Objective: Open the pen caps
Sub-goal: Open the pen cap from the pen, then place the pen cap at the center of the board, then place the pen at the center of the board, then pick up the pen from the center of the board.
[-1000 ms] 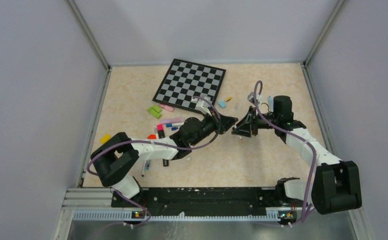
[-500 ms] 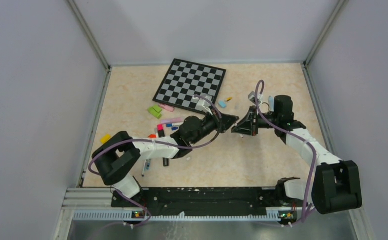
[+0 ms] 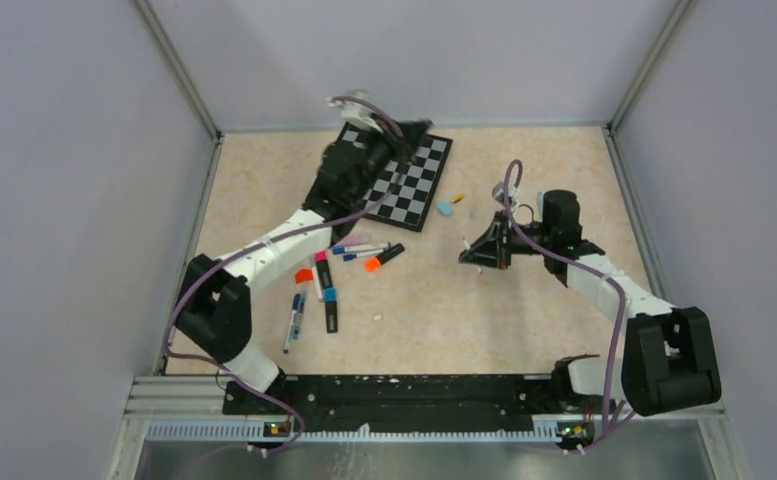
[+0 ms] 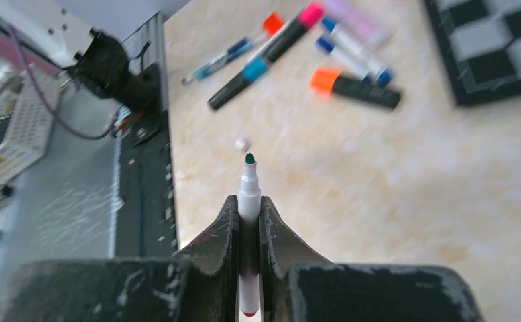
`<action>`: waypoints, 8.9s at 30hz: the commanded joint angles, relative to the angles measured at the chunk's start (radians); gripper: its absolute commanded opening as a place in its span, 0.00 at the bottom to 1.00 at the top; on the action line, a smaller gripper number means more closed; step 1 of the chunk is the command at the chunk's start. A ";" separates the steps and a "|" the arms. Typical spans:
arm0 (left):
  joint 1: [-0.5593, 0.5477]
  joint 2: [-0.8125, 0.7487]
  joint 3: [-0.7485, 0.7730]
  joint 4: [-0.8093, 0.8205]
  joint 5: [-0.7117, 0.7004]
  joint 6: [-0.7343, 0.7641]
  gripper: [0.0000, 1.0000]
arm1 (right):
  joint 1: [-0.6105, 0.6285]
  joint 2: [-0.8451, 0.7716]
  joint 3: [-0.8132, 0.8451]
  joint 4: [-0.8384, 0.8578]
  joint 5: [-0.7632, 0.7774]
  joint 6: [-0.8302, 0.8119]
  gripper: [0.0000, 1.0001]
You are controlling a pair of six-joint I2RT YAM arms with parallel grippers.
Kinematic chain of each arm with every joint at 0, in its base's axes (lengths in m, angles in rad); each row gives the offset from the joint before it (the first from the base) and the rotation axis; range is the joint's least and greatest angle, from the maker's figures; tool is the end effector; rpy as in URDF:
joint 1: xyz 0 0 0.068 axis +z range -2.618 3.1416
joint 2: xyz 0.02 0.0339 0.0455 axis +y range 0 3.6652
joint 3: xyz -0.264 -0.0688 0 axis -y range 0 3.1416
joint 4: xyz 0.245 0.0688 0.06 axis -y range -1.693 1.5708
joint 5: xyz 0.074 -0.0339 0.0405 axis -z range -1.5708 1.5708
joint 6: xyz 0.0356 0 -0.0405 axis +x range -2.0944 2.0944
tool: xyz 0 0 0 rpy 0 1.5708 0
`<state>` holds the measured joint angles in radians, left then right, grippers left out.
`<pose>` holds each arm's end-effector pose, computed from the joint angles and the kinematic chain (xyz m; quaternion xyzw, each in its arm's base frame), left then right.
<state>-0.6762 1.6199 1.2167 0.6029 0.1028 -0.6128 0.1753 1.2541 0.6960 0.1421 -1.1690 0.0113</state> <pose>0.3012 -0.2464 0.3579 0.0598 0.6307 -0.4904 0.5984 0.2481 0.0772 0.2500 -0.3574 0.6718 0.5027 0.4102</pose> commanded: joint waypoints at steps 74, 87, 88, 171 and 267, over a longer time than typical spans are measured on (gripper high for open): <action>-0.122 0.304 0.266 -0.275 -0.014 0.322 0.54 | -0.600 -0.050 0.053 -0.330 0.296 -0.214 0.00; -0.081 -0.497 -0.530 -0.362 -0.153 0.322 0.99 | -0.642 0.363 0.398 -0.511 0.580 -0.464 0.06; -0.074 -0.553 -0.571 -0.366 -0.153 0.303 0.99 | -0.642 0.416 0.445 -0.534 0.584 -0.474 0.07; 0.005 0.244 0.086 -1.152 -0.176 0.772 0.59 | -0.559 -0.112 0.132 -0.702 0.025 -0.494 0.50; -0.254 0.292 -0.221 -0.134 1.010 -0.133 0.11 | 0.099 -0.095 -0.080 -1.182 0.131 -2.062 0.03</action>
<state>-0.9245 1.9347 1.0088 0.2939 1.0714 -0.6758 0.2596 1.1595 0.5964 -1.0393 -1.0103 -2.0403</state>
